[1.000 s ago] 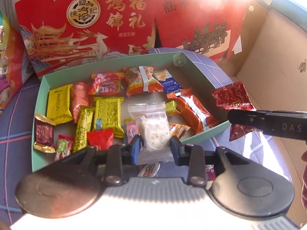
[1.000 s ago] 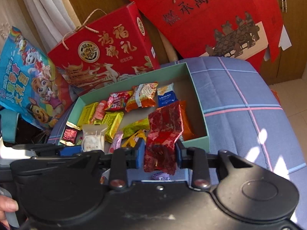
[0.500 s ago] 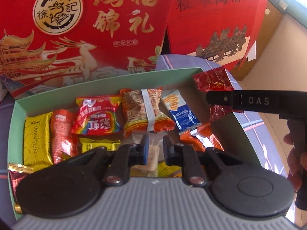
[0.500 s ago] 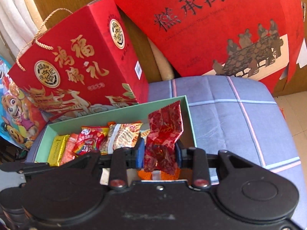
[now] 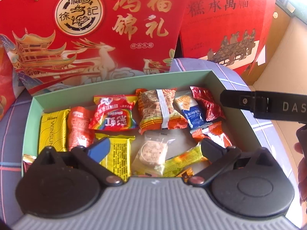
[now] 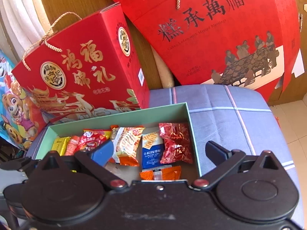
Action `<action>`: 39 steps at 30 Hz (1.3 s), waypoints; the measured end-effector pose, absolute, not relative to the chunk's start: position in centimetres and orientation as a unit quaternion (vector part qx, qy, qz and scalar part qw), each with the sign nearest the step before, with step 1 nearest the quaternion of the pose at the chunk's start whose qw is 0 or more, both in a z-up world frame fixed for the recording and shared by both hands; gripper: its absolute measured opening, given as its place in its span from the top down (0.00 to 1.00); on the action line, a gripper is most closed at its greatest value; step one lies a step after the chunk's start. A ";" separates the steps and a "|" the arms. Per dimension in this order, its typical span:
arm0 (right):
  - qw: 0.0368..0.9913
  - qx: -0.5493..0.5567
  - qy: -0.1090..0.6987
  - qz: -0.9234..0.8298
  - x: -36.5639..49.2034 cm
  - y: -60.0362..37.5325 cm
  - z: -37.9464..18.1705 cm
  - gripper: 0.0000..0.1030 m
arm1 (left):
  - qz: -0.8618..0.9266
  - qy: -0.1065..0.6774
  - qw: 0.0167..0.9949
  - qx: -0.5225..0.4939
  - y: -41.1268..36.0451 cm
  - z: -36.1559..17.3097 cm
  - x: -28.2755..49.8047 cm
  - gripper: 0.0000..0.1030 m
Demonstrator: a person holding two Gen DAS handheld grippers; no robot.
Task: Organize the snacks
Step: 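Move both grippers back over the remaining snacks, then grasp the clear jelly cup with the left gripper while the right grasps the purple stick candy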
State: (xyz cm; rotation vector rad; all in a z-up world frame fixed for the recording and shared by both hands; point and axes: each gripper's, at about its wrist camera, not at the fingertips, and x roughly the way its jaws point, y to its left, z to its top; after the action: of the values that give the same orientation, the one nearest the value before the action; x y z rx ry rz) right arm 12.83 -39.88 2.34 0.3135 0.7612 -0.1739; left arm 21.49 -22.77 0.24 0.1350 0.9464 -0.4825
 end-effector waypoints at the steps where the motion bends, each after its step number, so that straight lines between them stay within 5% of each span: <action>1: 0.912 0.152 0.371 -0.085 12.2 -39.7 2.6 0.00 | -0.230 0.450 0.860 0.064 -22.6 0.4 21.1 0.00; 24: 0.908 0.192 0.365 -0.076 -0.3 -36.4 4.2 0.00 | -0.231 0.445 0.864 0.046 -15.7 2.3 11.0 0.00; 39: 0.888 0.216 0.401 -0.062 -3.2 -34.9 0.3 0.00 | -0.219 0.479 0.849 0.050 -13.5 -1.5 8.8 0.00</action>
State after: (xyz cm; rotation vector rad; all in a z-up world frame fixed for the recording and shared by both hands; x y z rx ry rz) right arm -3.21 -34.93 0.28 0.4481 0.8335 -0.1283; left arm 8.75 -13.49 -1.55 0.1055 1.0087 -0.4613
